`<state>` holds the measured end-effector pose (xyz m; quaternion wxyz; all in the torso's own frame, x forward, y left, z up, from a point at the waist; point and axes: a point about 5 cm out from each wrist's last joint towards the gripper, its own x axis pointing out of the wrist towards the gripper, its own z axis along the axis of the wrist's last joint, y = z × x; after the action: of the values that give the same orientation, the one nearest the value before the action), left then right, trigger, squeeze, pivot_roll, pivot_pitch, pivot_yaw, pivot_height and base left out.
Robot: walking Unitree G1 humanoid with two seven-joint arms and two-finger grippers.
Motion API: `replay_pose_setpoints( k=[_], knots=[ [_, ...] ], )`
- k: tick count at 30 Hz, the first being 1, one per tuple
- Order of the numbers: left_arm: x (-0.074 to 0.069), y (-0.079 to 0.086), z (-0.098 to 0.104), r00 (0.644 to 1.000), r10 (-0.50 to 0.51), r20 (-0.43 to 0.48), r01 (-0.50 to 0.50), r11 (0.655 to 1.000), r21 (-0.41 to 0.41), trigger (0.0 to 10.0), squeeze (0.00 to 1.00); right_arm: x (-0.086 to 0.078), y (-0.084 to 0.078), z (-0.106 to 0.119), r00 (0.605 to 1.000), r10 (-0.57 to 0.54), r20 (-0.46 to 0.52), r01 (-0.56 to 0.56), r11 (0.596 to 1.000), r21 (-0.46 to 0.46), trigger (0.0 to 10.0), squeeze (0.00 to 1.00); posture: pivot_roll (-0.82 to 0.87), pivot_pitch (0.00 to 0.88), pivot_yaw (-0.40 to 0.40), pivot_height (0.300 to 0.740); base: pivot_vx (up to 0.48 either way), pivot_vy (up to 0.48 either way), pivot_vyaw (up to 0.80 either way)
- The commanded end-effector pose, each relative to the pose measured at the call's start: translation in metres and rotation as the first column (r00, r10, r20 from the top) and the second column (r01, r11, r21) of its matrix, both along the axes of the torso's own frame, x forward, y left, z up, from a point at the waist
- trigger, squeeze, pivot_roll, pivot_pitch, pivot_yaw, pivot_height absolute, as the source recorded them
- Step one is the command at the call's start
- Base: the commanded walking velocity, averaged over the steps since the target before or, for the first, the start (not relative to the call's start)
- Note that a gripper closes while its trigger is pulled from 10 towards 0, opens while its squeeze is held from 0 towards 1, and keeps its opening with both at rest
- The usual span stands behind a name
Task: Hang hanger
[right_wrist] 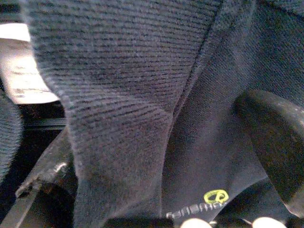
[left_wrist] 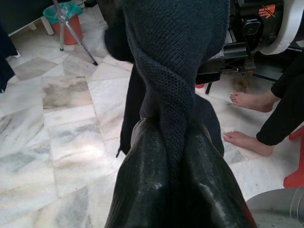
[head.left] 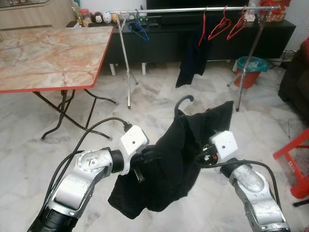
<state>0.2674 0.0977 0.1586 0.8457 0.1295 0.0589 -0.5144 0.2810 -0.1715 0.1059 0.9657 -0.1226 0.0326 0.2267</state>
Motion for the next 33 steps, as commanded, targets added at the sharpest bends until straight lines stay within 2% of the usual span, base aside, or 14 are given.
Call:
replay_pose_setpoints(
  k=[1,10,11,12,13,33],
  knots=[
    [-0.001,-0.006,0.019,0.997,-0.034,0.074,0.036,0.999,-0.023,10.0,0.0,-0.002,-0.002,-0.006,1.0,-0.013,-0.028,0.013,1.0,-0.008,10.0,0.0,-0.01,0.0,0.017,0.74,0.0,0.0,0.0],
    [0.0,-0.006,0.018,0.996,-0.037,0.078,0.038,0.999,-0.008,10.0,0.0,0.004,-0.009,-0.007,0.995,-0.101,-0.002,0.101,0.994,-0.027,10.0,0.0,-0.01,0.0,0.018,0.74,0.0,0.0,0.0],
    [0.0,-0.006,0.018,0.996,-0.036,0.079,0.036,0.999,-0.004,10.0,0.0,0.005,-0.01,-0.006,0.994,-0.107,0.001,0.107,0.994,-0.024,7.3,0.0,-0.01,0.0,0.018,0.74,0.0,0.0,0.0],
    [0.0,-0.005,0.018,0.996,-0.035,0.08,0.035,0.999,-0.001,10.0,0.0,0.005,-0.011,-0.005,0.994,-0.11,0.003,0.11,0.994,-0.022,7.3,0.0,-0.01,0.0,0.018,0.74,0.0,0.0,0.0],
    [0.0,-0.005,0.017,0.996,-0.033,0.08,0.033,0.999,0.003,10.0,0.0,0.006,-0.012,-0.004,0.993,-0.117,0.009,0.117,0.993,-0.023,0.0,0.0,-0.01,0.0,0.019,0.74,0.0,0.0,0.0],
    [0.001,-0.002,0.014,0.996,-0.013,0.088,0.011,1.0,0.016,10.0,0.0,0.012,-0.014,0.0,0.986,-0.161,0.046,0.162,0.987,-0.019,0.0,0.0,-0.01,0.0,0.018,0.74,0.0,0.0,0.0]
  ],
)
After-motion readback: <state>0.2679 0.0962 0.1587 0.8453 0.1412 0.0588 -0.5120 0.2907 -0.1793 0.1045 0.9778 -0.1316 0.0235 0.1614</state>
